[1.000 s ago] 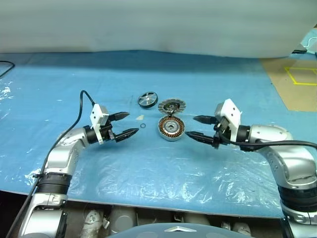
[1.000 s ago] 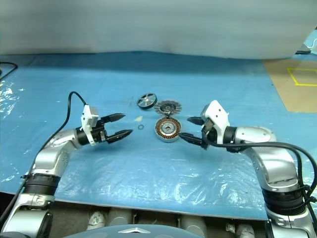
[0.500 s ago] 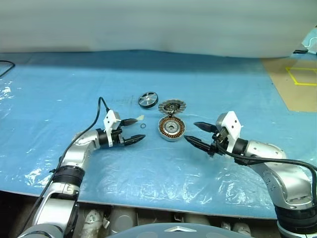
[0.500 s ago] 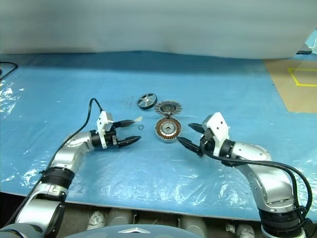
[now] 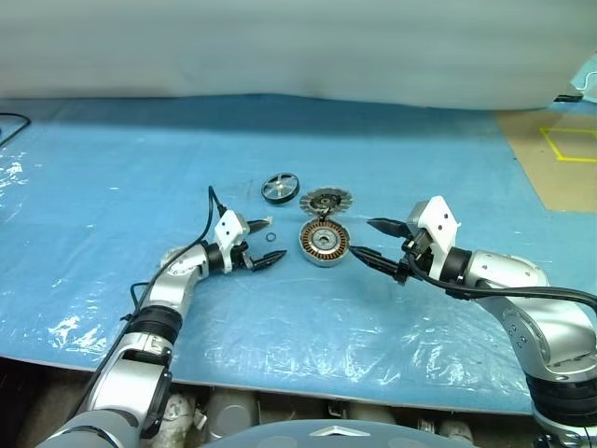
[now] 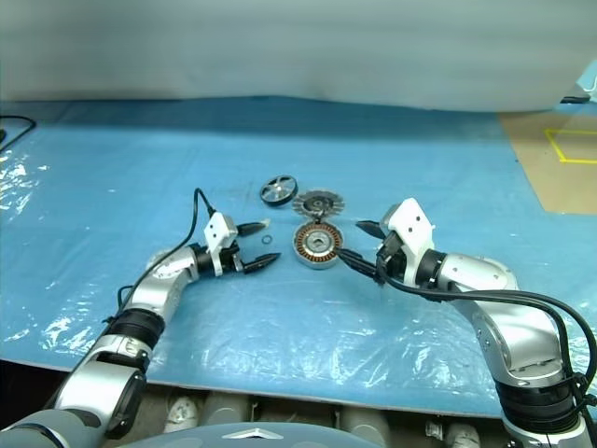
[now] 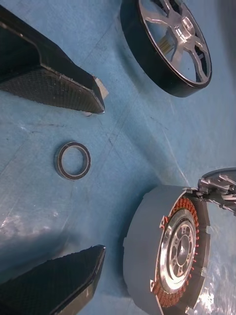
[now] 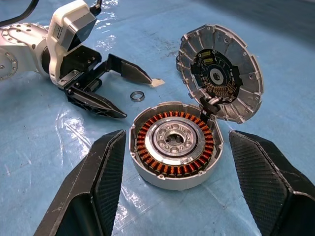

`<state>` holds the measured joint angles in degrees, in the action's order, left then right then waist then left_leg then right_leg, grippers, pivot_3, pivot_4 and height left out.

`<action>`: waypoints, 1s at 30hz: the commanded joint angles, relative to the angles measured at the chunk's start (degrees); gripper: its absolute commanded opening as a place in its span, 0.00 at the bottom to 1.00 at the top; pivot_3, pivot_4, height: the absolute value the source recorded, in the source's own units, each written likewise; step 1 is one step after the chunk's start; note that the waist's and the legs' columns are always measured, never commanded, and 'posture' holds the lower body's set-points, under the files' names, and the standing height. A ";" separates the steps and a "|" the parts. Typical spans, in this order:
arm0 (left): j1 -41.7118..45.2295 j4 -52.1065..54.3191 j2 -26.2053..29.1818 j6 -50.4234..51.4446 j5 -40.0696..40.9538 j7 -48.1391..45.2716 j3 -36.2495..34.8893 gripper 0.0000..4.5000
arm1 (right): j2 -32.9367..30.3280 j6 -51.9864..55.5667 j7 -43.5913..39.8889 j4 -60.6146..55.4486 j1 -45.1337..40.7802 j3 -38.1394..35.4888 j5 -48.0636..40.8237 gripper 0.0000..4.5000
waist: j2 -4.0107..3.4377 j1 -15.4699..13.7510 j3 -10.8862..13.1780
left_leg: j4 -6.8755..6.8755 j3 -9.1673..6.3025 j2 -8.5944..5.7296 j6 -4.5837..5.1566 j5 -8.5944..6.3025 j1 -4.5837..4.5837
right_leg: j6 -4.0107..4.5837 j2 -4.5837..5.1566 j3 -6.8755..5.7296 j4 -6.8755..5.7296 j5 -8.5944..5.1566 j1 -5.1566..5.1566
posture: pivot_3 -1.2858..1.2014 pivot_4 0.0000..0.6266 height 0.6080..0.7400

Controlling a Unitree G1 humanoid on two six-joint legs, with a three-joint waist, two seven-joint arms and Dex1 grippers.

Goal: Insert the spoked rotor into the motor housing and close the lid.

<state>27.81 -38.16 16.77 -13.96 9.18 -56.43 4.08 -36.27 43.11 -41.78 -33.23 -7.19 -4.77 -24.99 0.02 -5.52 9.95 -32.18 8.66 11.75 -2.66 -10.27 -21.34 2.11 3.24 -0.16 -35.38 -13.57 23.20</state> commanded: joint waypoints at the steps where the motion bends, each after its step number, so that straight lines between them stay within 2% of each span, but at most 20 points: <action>1: -1.84 2.56 -0.50 0.15 -0.03 0.72 0.27 1.00 | -1.01 0.03 0.25 -0.80 -0.19 -1.07 -1.34 0.76 | 0.00 -0.02 0.00 | -0.01 0.00 0.00 0.00 0.00 0.01 | 0.02 0.01 0.00 -0.01 -0.01 -0.02 | 0.52 0.24 1.00; 16: -2.83 4.05 0.69 1.27 -0.06 0.20 -0.09 1.00 | -2.26 -0.36 1.10 0.60 -1.29 -0.38 -1.17 0.76 | 0.00 0.02 0.00 | -0.01 0.00 0.02 0.00 0.00 0.04 | 0.03 0.03 0.01 0.00 -0.02 -0.03 | 0.52 0.24 1.00; 20: -3.53 4.51 1.50 1.59 0.37 -1.09 -0.13 0.73 | -2.33 -0.34 1.28 1.16 -1.70 -0.62 -1.29 0.77 | 0.00 0.07 0.00 | 0.00 0.00 0.02 0.00 0.00 0.05 | 0.03 0.01 0.02 -0.01 -0.02 -0.03 | 0.52 0.24 1.00; 24: -3.62 4.12 2.24 2.00 -0.79 -0.92 0.55 0.41 | -2.58 -0.46 1.36 1.16 -1.59 -0.07 -0.96 0.77 | -0.01 0.06 0.00 | 0.00 0.00 0.03 0.00 0.00 0.05 | 0.03 0.01 0.02 0.00 -0.03 -0.03 | 0.52 0.24 1.00; 30: -3.01 3.02 2.63 2.17 -1.67 -0.12 0.53 0.41 | -2.61 -0.14 1.51 2.00 -2.63 0.03 -1.32 0.77 | -0.01 0.08 -0.01 | 0.00 0.02 0.03 0.00 0.00 0.10 | 0.03 0.01 0.05 -0.03 -0.03 -0.04 | 0.52 0.24 1.00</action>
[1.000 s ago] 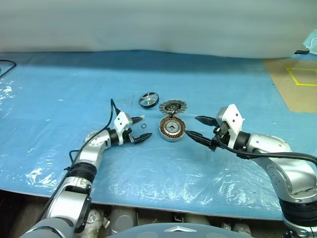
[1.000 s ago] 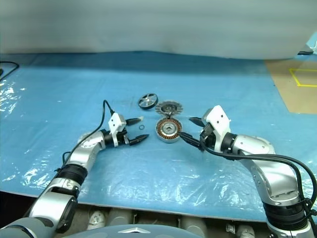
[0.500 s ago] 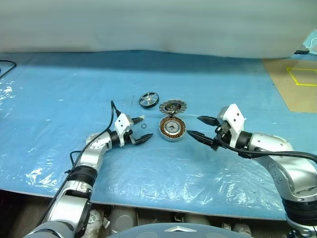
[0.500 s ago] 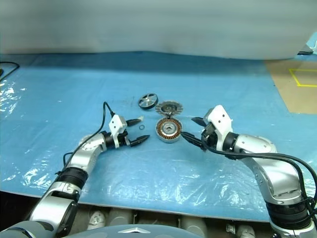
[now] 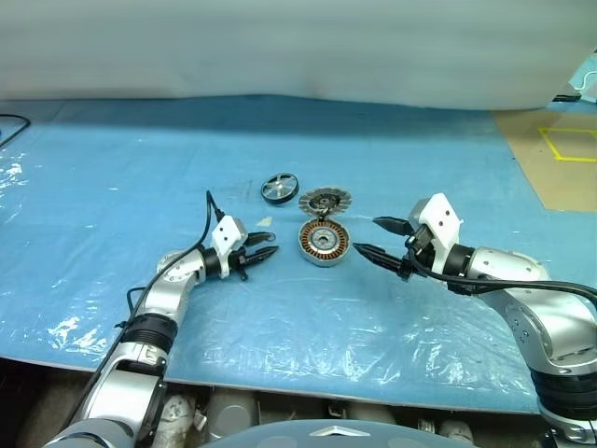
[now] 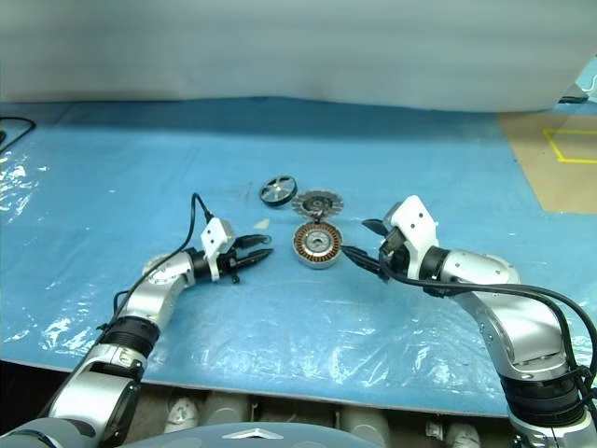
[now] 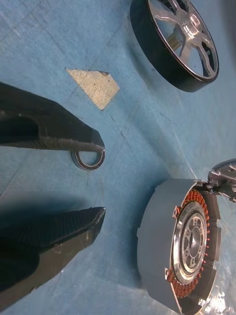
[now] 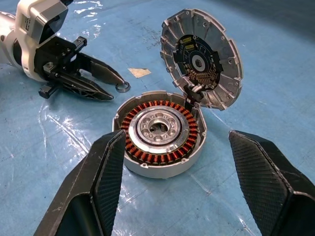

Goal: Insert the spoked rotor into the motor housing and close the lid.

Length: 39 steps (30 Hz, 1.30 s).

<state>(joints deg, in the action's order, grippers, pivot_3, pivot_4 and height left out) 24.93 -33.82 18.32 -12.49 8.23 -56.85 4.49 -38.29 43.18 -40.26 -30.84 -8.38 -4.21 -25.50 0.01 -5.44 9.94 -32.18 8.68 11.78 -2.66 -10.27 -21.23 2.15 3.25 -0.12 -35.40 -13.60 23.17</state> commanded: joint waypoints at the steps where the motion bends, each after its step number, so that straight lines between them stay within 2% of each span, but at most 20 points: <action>1: 0.26 -1.37 1.06 0.85 -0.67 0.10 0.15 0.41 | -0.70 0.01 -0.16 -0.04 -1.94 -0.57 -0.98 0.77 | 0.00 0.01 0.00 | 0.00 0.00 0.00 0.00 0.00 0.01 | 0.00 0.00 0.01 -0.01 0.00 0.00 | 0.52 0.24 1.00; 16: 3.26 -7.25 0.92 -3.03 -3.31 5.29 -0.29 0.41 | -0.83 -0.82 0.29 -1.02 -0.53 0.98 -0.47 0.77 | -0.01 -0.07 -0.01 | -0.02 0.00 -0.01 0.00 0.00 0.02 | 0.00 0.01 0.01 -0.03 0.00 -0.03 | 0.52 0.24 1.00; 23: 2.72 -6.75 0.66 -2.25 -2.60 1.33 1.06 0.41 | -1.62 -1.16 0.52 -0.95 -0.16 0.51 0.01 0.77 | -0.02 -0.05 -0.01 | -0.01 0.00 0.00 0.00 0.00 0.08 | 0.00 0.02 0.02 -0.03 0.00 -0.07 | 0.52 0.24 1.00; 29: 2.23 -7.32 0.20 -3.05 -3.66 1.43 1.99 0.41 | -1.54 -1.35 0.96 -0.79 -0.35 0.64 0.22 0.77 | -0.04 -0.07 -0.02 | 0.04 0.00 -0.01 0.00 0.00 0.06 | -0.02 0.02 0.02 0.04 -0.02 -0.07 | 0.52 0.24 1.00; 33: 2.14 -7.93 0.16 -3.91 -4.67 2.58 2.28 0.21 | -1.51 -1.49 1.07 -0.70 -0.46 1.01 0.45 0.77 | -0.05 -0.07 -0.03 | 0.04 0.00 -0.01 0.00 0.00 0.06 | -0.03 0.04 0.02 0.04 -0.02 -0.07 | 0.52 0.24 1.00; 37: 1.92 -8.32 0.32 -4.06 -4.89 2.10 2.40 0.21 | -1.68 -1.49 1.05 -0.68 -0.43 0.85 0.40 0.77 | -0.06 -0.09 -0.04 | 0.03 0.00 -0.01 0.00 0.00 0.08 | -0.03 0.05 0.03 0.04 -0.02 -0.10 | 0.52 0.24 1.00; 39: 1.91 -8.37 0.41 -3.93 -4.74 1.53 2.41 0.14 | -1.74 -1.47 0.92 -0.51 -0.68 0.86 0.35 0.77 | -0.08 -0.09 -0.05 | 0.03 0.00 -0.01 0.00 0.00 0.08 | -0.03 0.05 0.03 0.04 -0.02 -0.10 | 0.52 0.24 1.00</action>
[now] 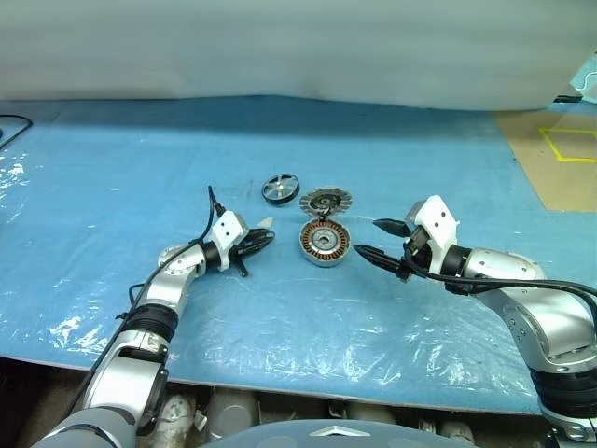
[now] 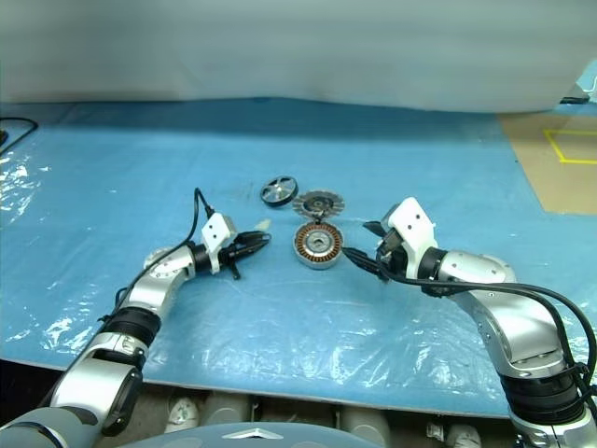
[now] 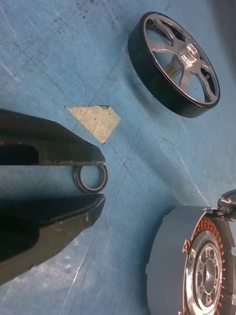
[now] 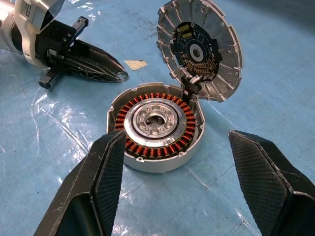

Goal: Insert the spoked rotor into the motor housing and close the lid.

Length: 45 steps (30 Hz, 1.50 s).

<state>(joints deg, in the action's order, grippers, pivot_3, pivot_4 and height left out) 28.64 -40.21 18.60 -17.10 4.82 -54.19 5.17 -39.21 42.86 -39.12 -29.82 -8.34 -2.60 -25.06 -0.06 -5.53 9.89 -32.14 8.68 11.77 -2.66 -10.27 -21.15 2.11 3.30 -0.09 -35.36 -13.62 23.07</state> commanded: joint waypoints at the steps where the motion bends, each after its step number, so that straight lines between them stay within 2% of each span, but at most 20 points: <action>1: -1.60 -2.19 0.20 0.43 -1.76 -0.34 1.66 0.09 | -0.83 -1.21 -0.25 -1.37 -0.90 -0.68 -0.03 0.77 | -0.01 0.00 -0.01 | 0.00 0.00 0.00 0.00 0.00 0.00 | 0.00 0.00 0.00 0.00 0.00 0.00 | 0.52 0.24 1.00; 15: 0.05 -1.28 1.20 1.57 3.12 -3.78 -2.06 0.09 | -1.05 -1.32 -0.44 -1.27 -1.02 -1.10 -0.18 0.77 | -0.03 0.09 -0.02 | 0.04 0.00 0.00 0.00 0.00 -0.01 | -0.01 -0.01 0.00 0.04 -0.01 0.01 | 0.52 0.24 1.00; 22: -0.67 2.72 2.78 6.24 10.76 -13.50 -4.77 0.09 | -0.65 -1.00 0.10 -0.51 -1.43 -1.49 -0.65 0.77 | -0.01 0.03 0.00 | 0.06 0.00 0.01 0.00 0.00 -0.13 | 0.00 -0.02 -0.02 0.04 -0.01 0.13 | 0.52 0.24 1.00; 23: -0.53 2.65 2.73 7.01 11.26 -13.41 -5.25 0.18 | -0.41 -1.15 0.23 -0.38 -1.29 -1.10 -0.49 0.77 | -0.01 0.02 0.00 | 0.06 0.01 0.01 0.00 0.00 -0.14 | 0.00 -0.02 -0.02 0.05 -0.01 0.14 | 0.52 0.24 1.00; 25: -0.02 2.50 2.89 7.95 11.48 -13.93 -5.34 0.30 | -0.46 -1.63 0.07 -0.40 -1.24 0.22 0.21 0.77 | -0.01 0.02 0.00 | 0.06 0.01 0.01 0.00 0.00 -0.15 | 0.00 -0.01 -0.02 0.05 -0.02 0.14 | 0.52 0.24 1.00; 30: 2.36 -2.18 1.46 1.96 8.21 -7.75 -5.87 0.67 | 0.41 -1.39 0.61 0.11 -1.91 -0.03 -0.23 0.77 | 0.00 0.01 0.01 | 0.04 0.00 0.01 0.00 0.00 -0.18 | 0.00 -0.01 -0.05 0.05 -0.01 0.14 | 0.52 0.24 1.00; 32: 2.46 -2.81 0.44 2.84 9.20 -8.60 -5.97 0.67 | -0.01 -1.66 0.11 -0.21 -1.23 0.18 -0.04 0.77 | 0.01 -0.01 0.01 | 0.03 -0.01 0.00 0.00 0.00 -0.19 | -0.01 0.00 -0.05 0.05 -0.01 0.13 | 0.52 0.24 1.00; 39: 3.76 -10.08 -1.98 -3.69 2.88 -8.25 -1.65 0.67 | -0.94 -1.07 -0.21 -0.35 -1.59 -1.18 -0.53 0.77 | -0.01 -0.07 0.00 | 0.07 -0.02 -0.02 -0.01 0.00 -0.16 | -0.03 -0.05 -0.07 0.11 0.00 0.10 | 0.52 0.24 1.00; 45: 5.79 -15.98 -1.15 -6.86 -2.81 -2.95 0.29 0.67 | -1.68 -0.88 0.17 -1.19 -0.27 -1.89 -0.57 0.77 | -0.08 -0.56 -0.04 | 0.04 -0.03 -0.08 0.00 0.00 0.06 | -0.10 0.15 -0.05 0.12 0.02 -0.21 | 0.52 0.24 1.00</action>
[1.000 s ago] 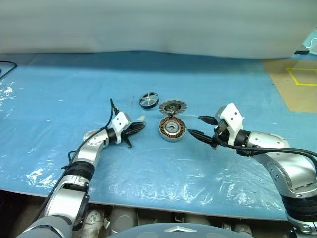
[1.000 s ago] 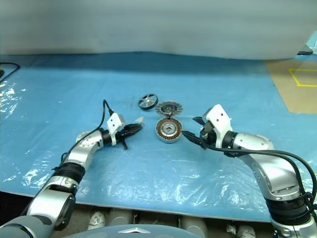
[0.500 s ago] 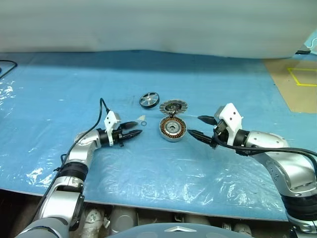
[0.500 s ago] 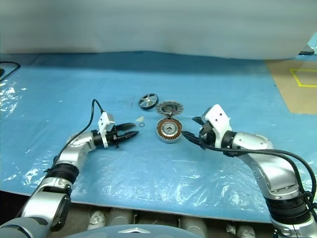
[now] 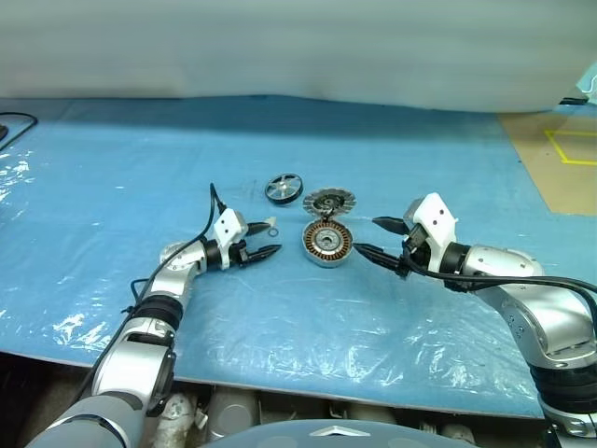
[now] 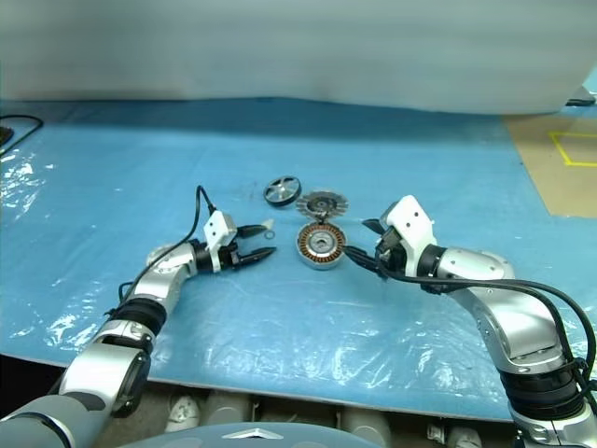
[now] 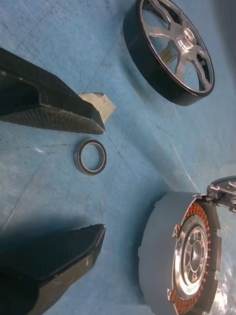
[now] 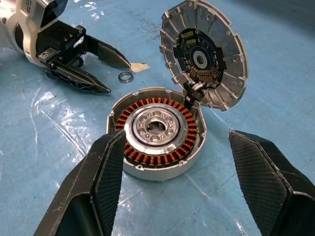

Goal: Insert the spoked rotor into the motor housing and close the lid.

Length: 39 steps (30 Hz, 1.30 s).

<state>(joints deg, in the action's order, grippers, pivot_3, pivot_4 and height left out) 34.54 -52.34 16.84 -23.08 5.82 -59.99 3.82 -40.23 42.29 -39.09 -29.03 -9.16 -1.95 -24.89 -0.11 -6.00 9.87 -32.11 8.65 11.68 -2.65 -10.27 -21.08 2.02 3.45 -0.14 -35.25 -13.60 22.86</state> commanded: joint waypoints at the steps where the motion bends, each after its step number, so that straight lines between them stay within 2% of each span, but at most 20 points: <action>1: 0.14 -4.60 0.94 -0.93 -4.51 3.83 1.84 0.67 | -0.65 -0.25 0.30 -2.16 0.82 -2.72 -0.81 0.77 | -0.06 -0.10 -0.04 | 0.00 0.00 0.00 0.00 0.00 0.06 | -0.02 0.00 0.00 0.00 0.01 -0.06 | 0.52 0.24 1.00; 7: 1.28 -5.59 0.40 -1.19 -4.80 4.83 1.86 0.67 | -0.32 -0.03 1.08 -3.06 1.72 -2.94 -0.85 0.77 | -0.17 -0.03 -0.12 | -0.01 -0.01 0.01 0.01 0.00 0.22 | -0.48 -0.01 0.05 -0.01 -0.20 -0.18 | 0.52 0.24 1.00; 20: 1.27 -3.91 0.22 1.23 -4.54 3.84 2.07 0.67 | -0.15 -0.31 1.75 -2.54 1.14 -2.53 -0.71 0.77 | -0.20 0.02 -0.14 | 0.02 -0.01 0.01 0.01 0.00 0.08 | -0.12 0.00 0.03 0.15 0.00 -0.15 | 0.52 0.24 1.00; 24: 0.85 -3.09 0.17 1.74 -4.47 3.68 2.03 0.50 | -0.31 -0.44 1.61 -2.33 1.04 -2.45 -0.55 0.77 | -0.20 0.04 -0.14 | 0.05 -0.02 0.01 0.01 0.00 0.06 | -0.13 -0.01 0.03 0.22 0.00 -0.15 | 0.52 0.24 1.00; 28: 1.03 -3.39 0.54 1.70 -5.99 5.20 2.76 0.18 | -0.09 -0.09 1.79 -2.01 0.39 -2.42 -0.70 0.77 | -0.21 0.02 -0.14 | 0.18 -0.01 0.00 0.01 0.00 0.04 | -0.12 -0.01 0.00 0.35 0.02 -0.15 | 0.52 0.24 1.00; 29: 0.99 -3.43 0.58 2.01 -5.87 4.86 2.75 0.14 | 0.06 0.06 1.86 -2.05 0.40 -2.57 -0.91 0.77 | -0.22 0.02 -0.14 | 0.19 -0.01 0.00 0.01 0.00 0.04 | -0.12 -0.01 -0.01 0.35 0.02 -0.15 | 0.52 0.24 1.00; 39: -0.80 0.62 1.71 2.71 -4.57 0.55 3.14 0.15 | 0.33 -0.33 2.08 -3.12 1.67 -2.10 -0.73 0.77 | -0.22 0.26 -0.15 | 0.33 -0.01 0.01 0.00 0.00 0.03 | -0.12 -0.03 -0.01 0.44 0.01 -0.09 | 0.52 0.24 1.00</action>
<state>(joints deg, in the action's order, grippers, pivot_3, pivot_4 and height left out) 35.77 -50.99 17.93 -21.98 1.82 -57.50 5.72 -40.06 42.51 -37.10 -29.87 -6.83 -3.23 -24.85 -0.33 -5.74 9.73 -31.74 8.65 11.69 -2.65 -10.27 -21.08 1.90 3.42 -0.15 -34.79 -13.60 22.80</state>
